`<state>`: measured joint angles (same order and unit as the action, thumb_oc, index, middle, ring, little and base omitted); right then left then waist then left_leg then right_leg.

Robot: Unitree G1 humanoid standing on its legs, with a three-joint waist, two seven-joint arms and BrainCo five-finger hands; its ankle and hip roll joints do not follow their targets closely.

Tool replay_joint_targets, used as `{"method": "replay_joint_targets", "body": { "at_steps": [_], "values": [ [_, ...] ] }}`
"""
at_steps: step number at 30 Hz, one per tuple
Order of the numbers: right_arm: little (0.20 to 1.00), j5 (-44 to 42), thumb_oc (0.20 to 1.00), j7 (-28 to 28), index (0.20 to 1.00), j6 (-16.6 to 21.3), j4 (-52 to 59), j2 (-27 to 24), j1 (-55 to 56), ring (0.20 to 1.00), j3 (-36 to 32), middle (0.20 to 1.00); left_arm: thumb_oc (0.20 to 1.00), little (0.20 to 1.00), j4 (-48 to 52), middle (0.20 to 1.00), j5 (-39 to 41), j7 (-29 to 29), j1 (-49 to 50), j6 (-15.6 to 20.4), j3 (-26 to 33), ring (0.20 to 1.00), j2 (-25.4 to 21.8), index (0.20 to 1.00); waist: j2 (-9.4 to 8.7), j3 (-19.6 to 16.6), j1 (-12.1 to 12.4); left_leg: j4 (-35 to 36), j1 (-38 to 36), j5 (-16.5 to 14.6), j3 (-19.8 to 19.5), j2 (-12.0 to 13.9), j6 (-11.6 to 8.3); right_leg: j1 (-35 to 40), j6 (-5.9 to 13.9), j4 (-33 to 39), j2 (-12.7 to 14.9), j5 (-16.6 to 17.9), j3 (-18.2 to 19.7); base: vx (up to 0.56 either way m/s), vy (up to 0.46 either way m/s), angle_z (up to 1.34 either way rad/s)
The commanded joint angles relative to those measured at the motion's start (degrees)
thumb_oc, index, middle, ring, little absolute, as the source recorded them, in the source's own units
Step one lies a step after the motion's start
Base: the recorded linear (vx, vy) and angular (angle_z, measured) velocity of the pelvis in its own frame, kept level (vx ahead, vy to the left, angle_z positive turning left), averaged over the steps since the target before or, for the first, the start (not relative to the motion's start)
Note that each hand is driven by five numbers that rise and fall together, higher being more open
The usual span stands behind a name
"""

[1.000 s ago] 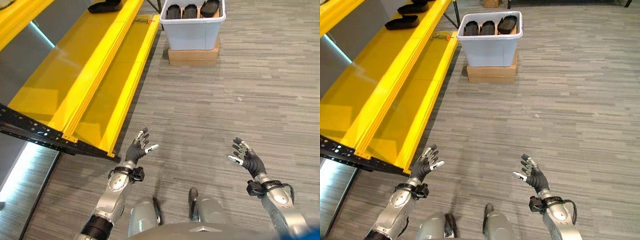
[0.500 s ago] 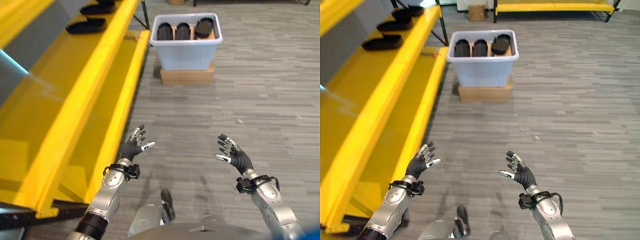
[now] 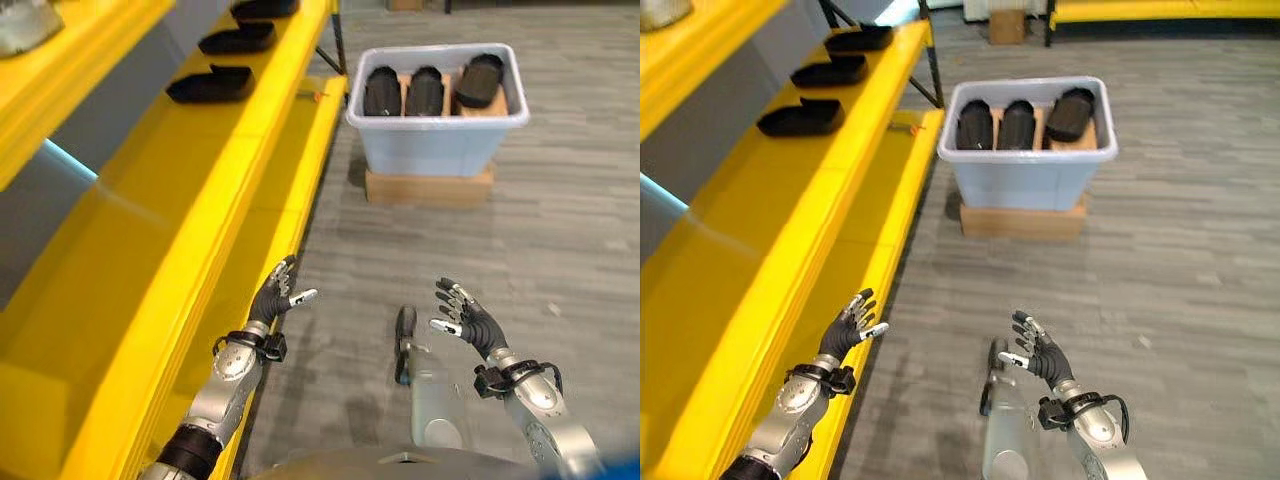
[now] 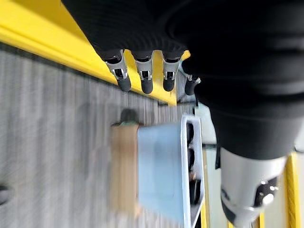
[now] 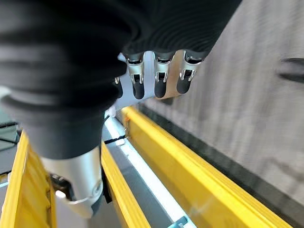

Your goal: Move parts from the plastic box to the shelf.

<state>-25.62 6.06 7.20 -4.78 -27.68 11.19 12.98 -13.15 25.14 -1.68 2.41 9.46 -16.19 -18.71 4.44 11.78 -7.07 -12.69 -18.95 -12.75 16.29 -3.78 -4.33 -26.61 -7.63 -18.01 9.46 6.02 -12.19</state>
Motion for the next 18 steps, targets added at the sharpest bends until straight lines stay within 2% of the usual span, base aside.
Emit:
{"method": "replay_joint_targets", "body": {
  "at_steps": [1, 2, 4, 5, 6, 8, 10, 11, 12, 14, 16, 17, 18],
  "values": [
    [1.000, -1.8, 1.000, 0.9, 1.000, 2.5, 3.6, 0.1, 0.9, 1.000, -0.4, 1.000, 1.000, 1.000, 3.5, 1.000, -2.2, 0.5, -1.0, 3.6, 3.1, 1.000, -1.7, 1.000, -3.31, -0.1, -2.7, 1.9, 7.4, 1.6, -0.3, 4.0, 1.80, 8.9, 17.41, 14.1, 5.5, 5.7, 4.9, 0.38, -0.228, -0.03],
    [1.000, -2.6, 1.000, 0.7, 1.000, 2.4, 3.6, 0.1, 1.0, 1.000, -0.7, 1.000, 1.000, 1.000, 3.5, 1.000, -2.0, 0.6, -0.9, 3.5, 3.1, 1.000, -1.4, 1.000, -2.44, -0.6, -2.6, 1.8, 6.2, 2.7, -0.9, 5.2, 0.93, 9.3, 16.85, 12.7, 3.9, 4.4, 4.4, 0.24, -0.148, -0.19],
    [1.000, -2.6, 1.000, 0.7, 1.000, 2.4, 3.6, 0.1, 1.0, 1.000, -0.6, 1.000, 1.000, 1.000, 3.4, 1.000, -2.0, 0.6, -0.9, 3.5, 3.1, 1.000, -1.4, 1.000, -2.60, -0.7, -2.6, 2.0, 6.3, 2.9, -0.9, 5.0, 0.94, 9.1, 16.82, 12.8, 4.0, 4.5, 4.4, 0.22, -0.164, -0.48],
    [1.000, -3.3, 1.000, 0.7, 1.000, 2.7, 3.7, -0.8, 0.5, 1.000, -0.9, 1.000, 1.000, 1.000, 3.6, 1.000, -0.6, 0.5, -0.6, 3.6, 2.8, 1.000, -0.7, 1.000, -1.52, -1.4, -2.9, 1.0, 5.6, 6.9, -1.6, 7.1, -0.45, 9.6, 14.98, 9.3, 0.5, 2.1, 4.7, 0.42, -0.315, -0.42],
    [1.000, -3.2, 1.000, 0.6, 1.000, 2.9, 3.8, -1.0, 0.7, 1.000, -1.4, 1.000, 1.000, 1.000, 3.6, 1.000, -0.3, 0.6, -0.7, 3.6, 2.6, 1.000, -0.6, 1.000, -1.22, -1.7, -3.0, -0.6, 5.9, 8.5, -2.1, 7.9, -1.06, 10.3, 14.27, 8.6, -0.6, 1.0, 4.8, 0.52, -0.407, -0.10],
    [1.000, -3.0, 1.000, 0.4, 1.000, 2.8, 3.2, -1.1, 0.6, 1.000, -2.2, 1.000, 1.000, 1.000, 3.7, 1.000, 0.1, 0.7, -0.6, 3.3, 2.6, 1.000, -0.5, 1.000, -1.02, -2.4, -2.8, -6.7, 8.3, 14.8, -3.6, 9.5, -2.87, 11.8, 12.01, 7.9, -3.4, -2.0, 5.1, 0.31, -0.299, -0.18],
    [1.000, -3.2, 1.000, -0.4, 1.000, 3.1, 3.0, -1.2, 0.1, 1.000, -2.1, 1.000, 1.000, 1.000, 3.7, 1.000, 0.9, 0.2, -0.8, 3.1, 2.5, 1.000, -0.6, 1.000, -2.24, -2.5, -2.2, -16.9, 12.7, 21.6, -5.0, 11.2, -4.06, 14.5, 9.28, 8.3, -5.1, -4.3, 5.8, 0.29, -0.366, -0.31],
    [1.000, -3.4, 1.000, -0.4, 1.000, 3.5, 3.2, -1.4, -0.1, 1.000, -2.3, 1.000, 1.000, 1.000, 3.8, 1.000, 1.2, 0.1, -0.9, 3.0, 2.8, 1.000, -0.7, 1.000, -3.20, -2.0, -1.4, -22.5, 14.7, 23.9, -5.3, 11.8, -4.34, 16.0, 8.03, 8.3, -5.9, -5.4, 6.2, 0.32, -0.370, -0.16],
    [1.000, -3.2, 1.000, -0.6, 1.000, 3.6, 3.4, -1.8, -0.2, 1.000, -2.5, 1.000, 1.000, 1.000, 4.0, 1.000, 1.2, 0.2, -0.9, 2.9, 2.6, 1.000, -0.7, 1.000, -4.10, -1.2, -0.4, -27.5, 16.6, 23.1, -6.0, 11.3, -4.21, 17.5, 7.37, 8.5, -6.2, -6.2, 6.8, 0.27, -0.297, -0.18],
    [1.000, -2.8, 1.000, -1.4, 1.000, 3.4, 3.5, -1.9, 0.1, 1.000, -2.8, 1.000, 1.000, 1.000, 4.5, 1.000, 1.0, 0.1, -0.6, 2.6, 2.1, 1.000, -0.9, 1.000, -5.55, -0.4, 1.0, -28.5, 22.2, 18.8, -4.6, 10.4, -2.76, 19.9, 7.35, 9.5, -5.8, -6.7, 7.5, 0.23, -0.175, -0.43],
    [1.000, -3.4, 1.000, -1.9, 1.000, 3.6, 3.2, -1.6, 0.2, 1.000, -2.5, 1.000, 1.000, 1.000, 4.4, 1.000, 0.8, 0.1, -0.1, 2.3, 1.8, 1.000, -0.8, 1.000, -6.40, 0.3, 2.2, -23.6, 28.1, 15.5, -3.3, 10.6, -1.11, 22.4, 8.15, 10.3, -5.9, -7.0, 8.5, 0.26, -0.065, -0.38],
    [1.000, -3.4, 1.000, -1.8, 1.000, 3.5, 3.3, -1.7, 0.2, 1.000, -2.4, 1.000, 1.000, 1.000, 4.3, 1.000, 0.7, 0.3, 0.3, 2.3, 1.9, 1.000, -0.9, 1.000, -6.60, 0.3, 2.5, -21.5, 29.1, 15.4, -2.9, 11.7, -0.96, 23.2, 8.36, 10.7, -5.8, -7.3, 9.1, 0.29, 0.037, -0.31],
    [1.000, -2.9, 1.000, -1.7, 1.000, 3.7, 2.4, -1.5, 0.3, 1.000, -1.9, 1.000, 1.000, 1.000, 4.1, 1.000, 0.4, 0.3, 0.6, 2.4, 1.8, 1.000, -1.0, 1.000, -6.41, 0.4, 3.0, -13.1, 29.8, 16.2, -2.6, 13.2, -0.66, 23.9, 8.80, 10.6, -6.1, -8.0, 9.4, 0.31, 0.102, -0.51]
  ]
}}
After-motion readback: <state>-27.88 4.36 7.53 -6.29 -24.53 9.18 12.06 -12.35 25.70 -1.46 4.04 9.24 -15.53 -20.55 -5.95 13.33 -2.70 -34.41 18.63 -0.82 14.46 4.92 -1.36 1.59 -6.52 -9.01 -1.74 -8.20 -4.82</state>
